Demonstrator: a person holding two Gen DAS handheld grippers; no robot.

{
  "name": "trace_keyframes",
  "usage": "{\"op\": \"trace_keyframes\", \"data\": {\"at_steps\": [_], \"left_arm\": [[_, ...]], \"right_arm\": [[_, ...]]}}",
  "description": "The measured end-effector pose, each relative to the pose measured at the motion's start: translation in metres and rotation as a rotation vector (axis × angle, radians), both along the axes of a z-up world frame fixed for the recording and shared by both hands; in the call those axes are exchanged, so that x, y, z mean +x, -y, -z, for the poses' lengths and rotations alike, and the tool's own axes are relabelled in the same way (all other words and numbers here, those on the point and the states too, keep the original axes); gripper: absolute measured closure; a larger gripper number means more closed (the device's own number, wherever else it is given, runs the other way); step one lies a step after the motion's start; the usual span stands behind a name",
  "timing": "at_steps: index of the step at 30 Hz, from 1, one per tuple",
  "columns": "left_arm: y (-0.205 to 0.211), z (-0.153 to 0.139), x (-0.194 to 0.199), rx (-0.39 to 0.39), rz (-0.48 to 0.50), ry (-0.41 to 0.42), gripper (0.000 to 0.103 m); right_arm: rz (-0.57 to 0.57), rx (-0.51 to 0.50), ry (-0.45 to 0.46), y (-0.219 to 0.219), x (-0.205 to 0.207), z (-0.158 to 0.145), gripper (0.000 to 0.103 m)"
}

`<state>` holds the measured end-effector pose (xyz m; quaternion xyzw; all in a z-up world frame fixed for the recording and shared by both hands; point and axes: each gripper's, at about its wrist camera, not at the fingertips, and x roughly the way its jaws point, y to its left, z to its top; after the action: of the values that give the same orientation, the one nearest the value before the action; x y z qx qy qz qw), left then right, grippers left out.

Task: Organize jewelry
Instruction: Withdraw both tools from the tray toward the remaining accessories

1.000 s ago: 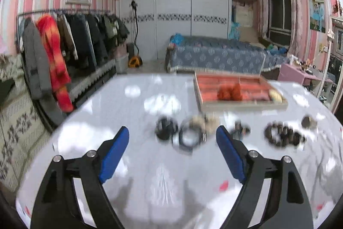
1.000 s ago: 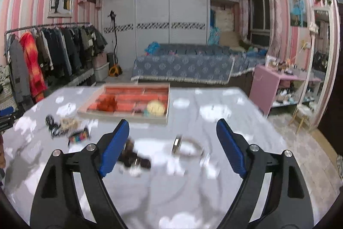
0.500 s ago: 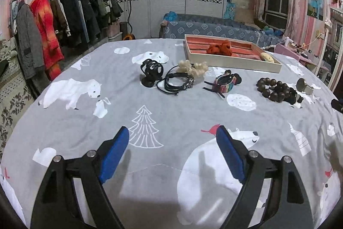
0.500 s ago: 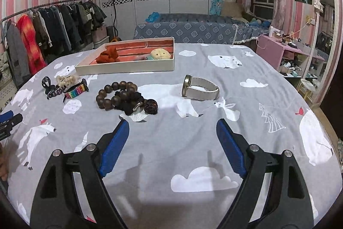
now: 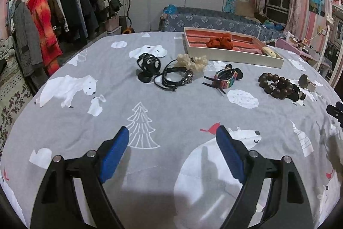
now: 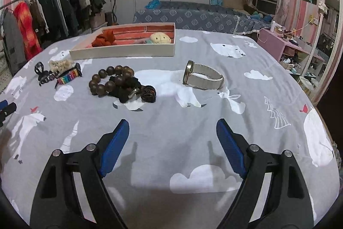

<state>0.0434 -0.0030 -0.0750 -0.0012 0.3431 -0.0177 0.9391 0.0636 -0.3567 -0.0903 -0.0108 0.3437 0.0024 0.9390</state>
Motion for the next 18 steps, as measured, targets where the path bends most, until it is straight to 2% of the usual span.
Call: {"op": "trace_keyframes", "data": {"at_steps": [8, 11, 18], "left_arm": [[0.02, 0.0, 0.022, -0.006, 0.047, -0.039, 0.021], [0.038, 0.005, 0.039, 0.0, 0.107, -0.071, 0.021], [0.063, 0.012, 0.076, 0.021, 0.115, -0.111, 0.021]], "right_arm": [[-0.02, -0.041, -0.038, -0.009, 0.021, 0.004, 0.021], [-0.032, -0.063, -0.042, -0.013, 0.032, 0.005, 0.023], [-0.054, -0.053, -0.084, -0.017, 0.056, 0.013, 0.028]]}}
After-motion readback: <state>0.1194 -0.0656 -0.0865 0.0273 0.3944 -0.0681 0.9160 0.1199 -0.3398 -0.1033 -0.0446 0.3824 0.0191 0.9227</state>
